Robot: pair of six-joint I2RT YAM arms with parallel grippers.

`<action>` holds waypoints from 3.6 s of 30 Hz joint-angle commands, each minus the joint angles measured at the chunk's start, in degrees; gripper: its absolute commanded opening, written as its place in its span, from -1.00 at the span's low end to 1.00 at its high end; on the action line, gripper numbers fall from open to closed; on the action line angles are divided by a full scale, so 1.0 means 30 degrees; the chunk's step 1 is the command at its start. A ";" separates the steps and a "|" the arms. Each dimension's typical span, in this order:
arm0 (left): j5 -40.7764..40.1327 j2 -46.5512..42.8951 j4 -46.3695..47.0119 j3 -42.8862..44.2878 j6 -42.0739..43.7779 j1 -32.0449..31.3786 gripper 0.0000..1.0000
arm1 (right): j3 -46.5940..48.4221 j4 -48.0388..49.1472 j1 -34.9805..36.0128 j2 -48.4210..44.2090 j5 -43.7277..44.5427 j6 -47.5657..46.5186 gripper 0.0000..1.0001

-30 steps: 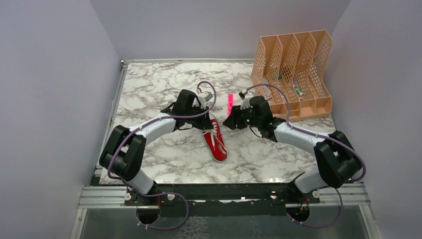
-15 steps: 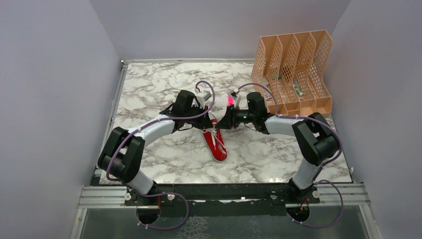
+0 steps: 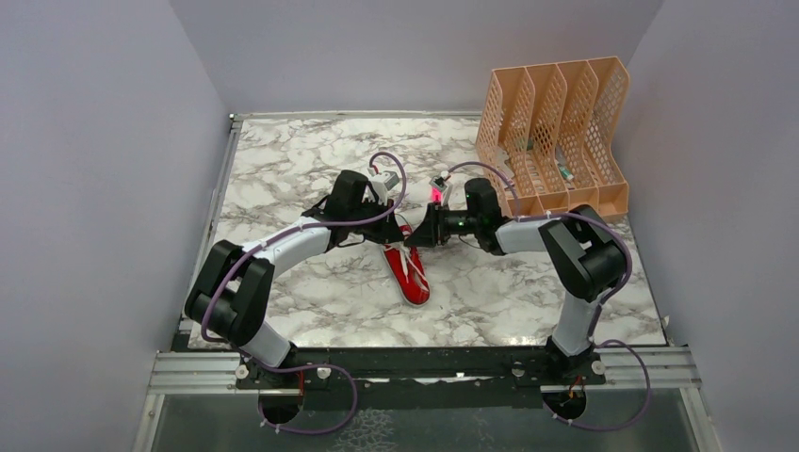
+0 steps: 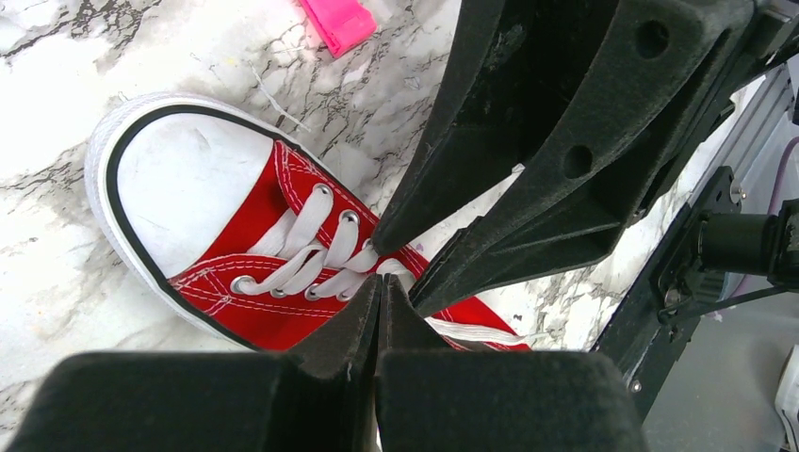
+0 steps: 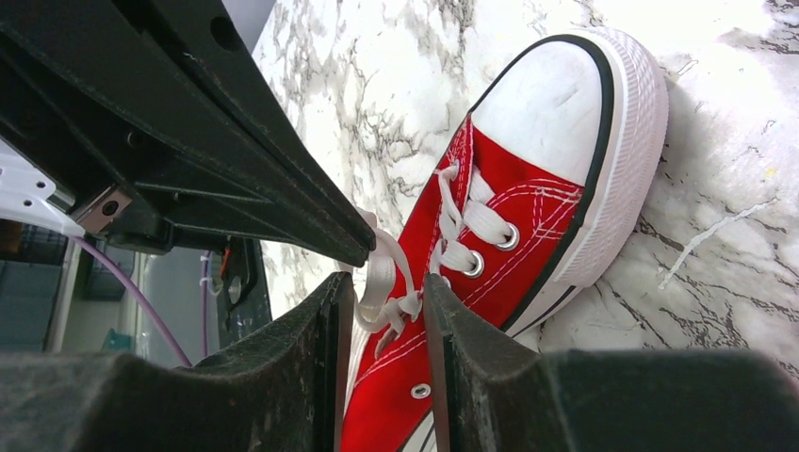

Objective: Tie the shoes

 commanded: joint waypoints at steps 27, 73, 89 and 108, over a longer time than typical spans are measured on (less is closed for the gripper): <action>-0.2118 -0.3073 -0.1838 -0.1747 -0.2814 0.0334 0.06 | -0.0238 0.1999 -0.0024 0.0050 0.0039 0.0721 -0.99; -0.1569 -0.2945 -0.0536 -0.6882 -0.7718 0.0071 -1.00 | -0.2415 -0.1333 -0.0611 -0.2925 0.9144 0.3318 -0.99; -0.4171 -0.1823 -0.4400 -0.4799 -0.6808 0.0305 -0.92 | -0.0586 -0.3569 -0.0908 -0.2010 0.6214 -0.0676 -0.94; -0.2788 -0.3856 -0.5517 -0.1896 -0.6027 -0.0462 0.02 | 0.2338 -1.4376 0.0562 -0.6142 0.7460 -0.5439 0.29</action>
